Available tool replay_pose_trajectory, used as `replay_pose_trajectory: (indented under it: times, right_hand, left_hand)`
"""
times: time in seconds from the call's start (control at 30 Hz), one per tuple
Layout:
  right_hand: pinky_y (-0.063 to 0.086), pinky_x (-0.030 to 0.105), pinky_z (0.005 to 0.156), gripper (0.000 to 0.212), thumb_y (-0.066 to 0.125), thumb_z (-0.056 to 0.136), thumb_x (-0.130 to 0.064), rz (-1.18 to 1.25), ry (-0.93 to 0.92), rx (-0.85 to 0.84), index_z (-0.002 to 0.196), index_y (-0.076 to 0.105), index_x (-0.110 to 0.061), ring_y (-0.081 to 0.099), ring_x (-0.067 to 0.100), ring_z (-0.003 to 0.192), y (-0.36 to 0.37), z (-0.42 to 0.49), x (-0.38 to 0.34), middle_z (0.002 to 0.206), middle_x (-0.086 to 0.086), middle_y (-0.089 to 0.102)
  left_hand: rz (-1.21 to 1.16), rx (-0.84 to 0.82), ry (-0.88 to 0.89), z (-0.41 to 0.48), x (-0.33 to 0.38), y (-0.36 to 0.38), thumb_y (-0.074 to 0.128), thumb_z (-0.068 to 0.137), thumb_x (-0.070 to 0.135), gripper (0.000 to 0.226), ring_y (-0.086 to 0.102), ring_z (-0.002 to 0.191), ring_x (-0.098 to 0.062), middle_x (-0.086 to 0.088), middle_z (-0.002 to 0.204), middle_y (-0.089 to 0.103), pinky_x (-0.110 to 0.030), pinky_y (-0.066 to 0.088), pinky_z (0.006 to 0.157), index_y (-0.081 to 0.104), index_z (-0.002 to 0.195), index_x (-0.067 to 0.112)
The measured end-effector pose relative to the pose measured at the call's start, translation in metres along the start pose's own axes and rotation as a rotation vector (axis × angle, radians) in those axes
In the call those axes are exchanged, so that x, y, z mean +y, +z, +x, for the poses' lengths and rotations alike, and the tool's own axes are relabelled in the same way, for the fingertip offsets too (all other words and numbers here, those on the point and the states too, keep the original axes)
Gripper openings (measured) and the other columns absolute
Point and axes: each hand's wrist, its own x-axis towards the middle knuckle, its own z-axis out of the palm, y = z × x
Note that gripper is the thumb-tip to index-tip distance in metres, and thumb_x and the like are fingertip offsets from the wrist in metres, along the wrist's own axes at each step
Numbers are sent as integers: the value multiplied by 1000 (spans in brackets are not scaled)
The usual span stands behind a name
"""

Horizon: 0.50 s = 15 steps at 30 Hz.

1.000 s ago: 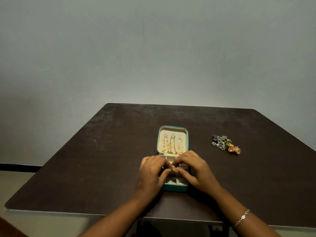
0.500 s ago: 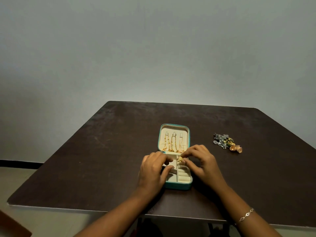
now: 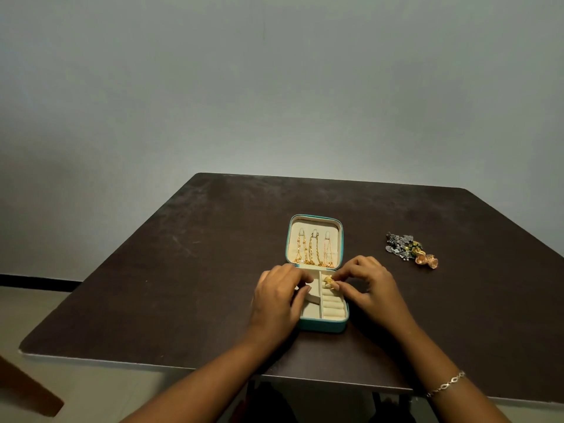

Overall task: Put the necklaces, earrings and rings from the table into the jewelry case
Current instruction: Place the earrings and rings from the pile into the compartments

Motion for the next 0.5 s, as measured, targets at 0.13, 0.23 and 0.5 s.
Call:
replay_pose_trajectory:
  times: [0.13, 0.23, 0.5]
  right_hand:
    - [41, 38, 79, 7, 73, 75, -22, -5, 3, -11, 81, 70, -26, 48, 3, 89, 0, 0, 0, 84, -12, 58]
    - [41, 36, 76, 16, 60, 77, -38, -30, -14, -12, 87, 67, -28, 49, 5, 87, -1, -2, -1, 84, -11, 58]
    - [30, 21, 69, 37, 34, 67, -28, -86, -99, 26, 75, 70, -21, 47, 9, 84, -2, -4, 1, 83, -9, 55]
  left_hand:
    - [1, -6, 1, 0, 1, -1, 56, 78, 20, 8, 54, 74, -8, 4, 80, 63, -11, 29, 66, 60, 84, 20]
    - [-2, -6, 1, 0, 2, -1, 58, 77, 18, 8, 56, 74, -9, 3, 80, 63, -10, 28, 68, 61, 84, 18]
    - [-16, 9, 8, 0, 1, 0, 45, 80, 28, 19, 51, 77, -3, 4, 81, 63, -9, 29, 69, 60, 84, 19]
